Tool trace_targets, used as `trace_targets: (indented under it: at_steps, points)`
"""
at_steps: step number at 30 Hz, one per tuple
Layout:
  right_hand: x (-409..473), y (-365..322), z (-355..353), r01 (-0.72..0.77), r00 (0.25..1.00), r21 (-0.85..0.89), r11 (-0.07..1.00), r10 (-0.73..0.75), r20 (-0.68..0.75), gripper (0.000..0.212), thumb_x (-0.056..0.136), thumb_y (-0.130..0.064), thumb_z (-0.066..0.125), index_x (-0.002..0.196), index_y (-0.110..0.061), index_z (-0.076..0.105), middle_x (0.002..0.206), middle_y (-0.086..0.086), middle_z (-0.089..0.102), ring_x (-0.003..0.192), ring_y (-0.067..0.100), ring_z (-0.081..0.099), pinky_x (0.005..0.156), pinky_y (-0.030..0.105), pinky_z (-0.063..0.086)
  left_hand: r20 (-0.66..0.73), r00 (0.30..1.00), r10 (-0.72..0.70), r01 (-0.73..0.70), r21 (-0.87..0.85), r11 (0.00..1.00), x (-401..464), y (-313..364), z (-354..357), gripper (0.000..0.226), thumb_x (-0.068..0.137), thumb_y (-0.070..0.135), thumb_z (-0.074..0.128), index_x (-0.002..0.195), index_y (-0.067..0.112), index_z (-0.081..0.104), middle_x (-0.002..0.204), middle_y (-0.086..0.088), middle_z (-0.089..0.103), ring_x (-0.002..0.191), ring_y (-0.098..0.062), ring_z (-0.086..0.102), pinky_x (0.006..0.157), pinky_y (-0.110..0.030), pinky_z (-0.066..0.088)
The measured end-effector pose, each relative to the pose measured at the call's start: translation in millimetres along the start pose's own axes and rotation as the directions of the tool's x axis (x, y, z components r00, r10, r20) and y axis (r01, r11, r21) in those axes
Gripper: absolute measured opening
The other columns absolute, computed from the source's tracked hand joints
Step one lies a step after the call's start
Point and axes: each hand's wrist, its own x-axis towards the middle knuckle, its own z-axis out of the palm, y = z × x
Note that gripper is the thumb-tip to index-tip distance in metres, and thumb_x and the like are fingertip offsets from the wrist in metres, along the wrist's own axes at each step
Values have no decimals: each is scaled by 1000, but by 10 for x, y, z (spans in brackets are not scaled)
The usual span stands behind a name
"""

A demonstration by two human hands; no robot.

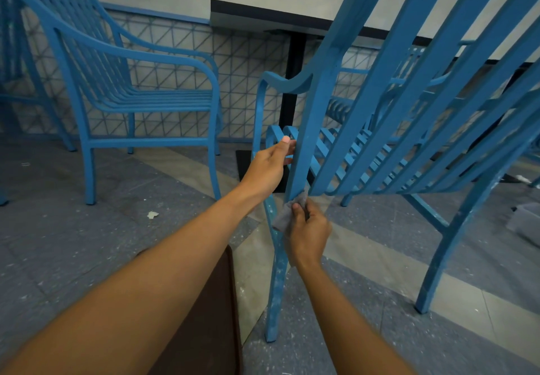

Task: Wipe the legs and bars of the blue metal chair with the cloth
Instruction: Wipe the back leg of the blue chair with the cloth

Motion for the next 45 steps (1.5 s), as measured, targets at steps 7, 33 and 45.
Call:
trace_targets:
  at_steps: [7, 33, 45]
  points:
    - [-112, 194, -33, -71, 995, -91, 993, 77, 70, 28, 90, -12, 55, 65, -22, 48, 60, -10, 47, 55, 1, 41, 50, 18, 35, -9, 1000, 3, -3, -50, 999, -7, -19, 8, 40, 101, 35, 26, 120, 18, 57, 106, 11, 59, 94, 2, 56, 75, -11, 42]
    - [180, 21, -205, 839, 470, -525, 143, -678, 565, 25, 77, -4, 66, 102, -5, 67, 111, 9, 64, 93, 24, 43, 69, 35, 43, 13, 1000, -21, 22, -55, 998, -57, 35, -9, 33, 100, 33, 32, 117, 20, 57, 107, 11, 60, 93, 2, 56, 66, -6, 40]
    - [17, 132, -99, 820, 423, -531, -213, -400, 813, 17, 71, -28, 68, 81, -15, 73, 82, 0, 66, 88, 19, 57, 68, 28, 43, 5, 1000, -9, 9, -41, 999, -64, 19, 4, 35, 100, 34, 30, 120, 20, 56, 107, 12, 59, 89, 5, 55, 63, -5, 41]
